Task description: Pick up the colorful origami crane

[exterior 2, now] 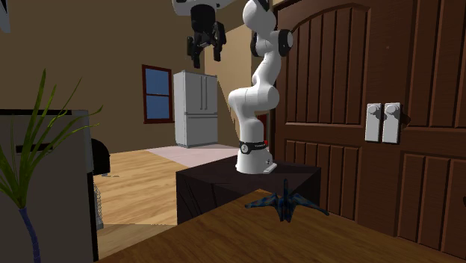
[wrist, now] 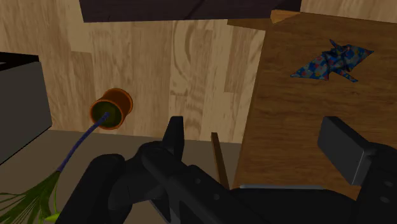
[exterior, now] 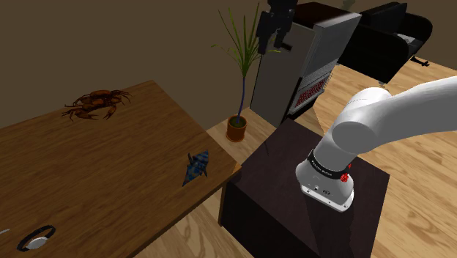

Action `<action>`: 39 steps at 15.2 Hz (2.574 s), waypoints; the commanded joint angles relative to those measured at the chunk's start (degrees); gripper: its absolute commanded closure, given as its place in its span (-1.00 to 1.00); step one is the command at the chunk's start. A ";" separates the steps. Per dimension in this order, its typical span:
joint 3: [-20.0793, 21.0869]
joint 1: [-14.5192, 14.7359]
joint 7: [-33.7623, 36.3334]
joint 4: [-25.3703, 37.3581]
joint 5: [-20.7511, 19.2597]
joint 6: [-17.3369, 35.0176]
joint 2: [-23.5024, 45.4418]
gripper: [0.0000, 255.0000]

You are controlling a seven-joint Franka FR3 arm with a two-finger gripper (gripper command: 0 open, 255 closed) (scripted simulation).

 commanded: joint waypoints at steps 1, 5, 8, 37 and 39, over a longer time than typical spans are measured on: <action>0.00 0.00 0.00 0.00 0.00 0.00 0.00 -1.00; 4.99 -0.59 9.94 -6.94 3.98 4.64 -2.46 -1.00; 9.17 -0.73 17.41 -11.21 7.44 8.47 -3.18 -1.00; 52.47 -16.02 97.06 -12.07 -1.97 61.83 48.27 -1.00; 50.65 -14.89 100.07 -12.16 -6.36 63.60 50.88 -1.00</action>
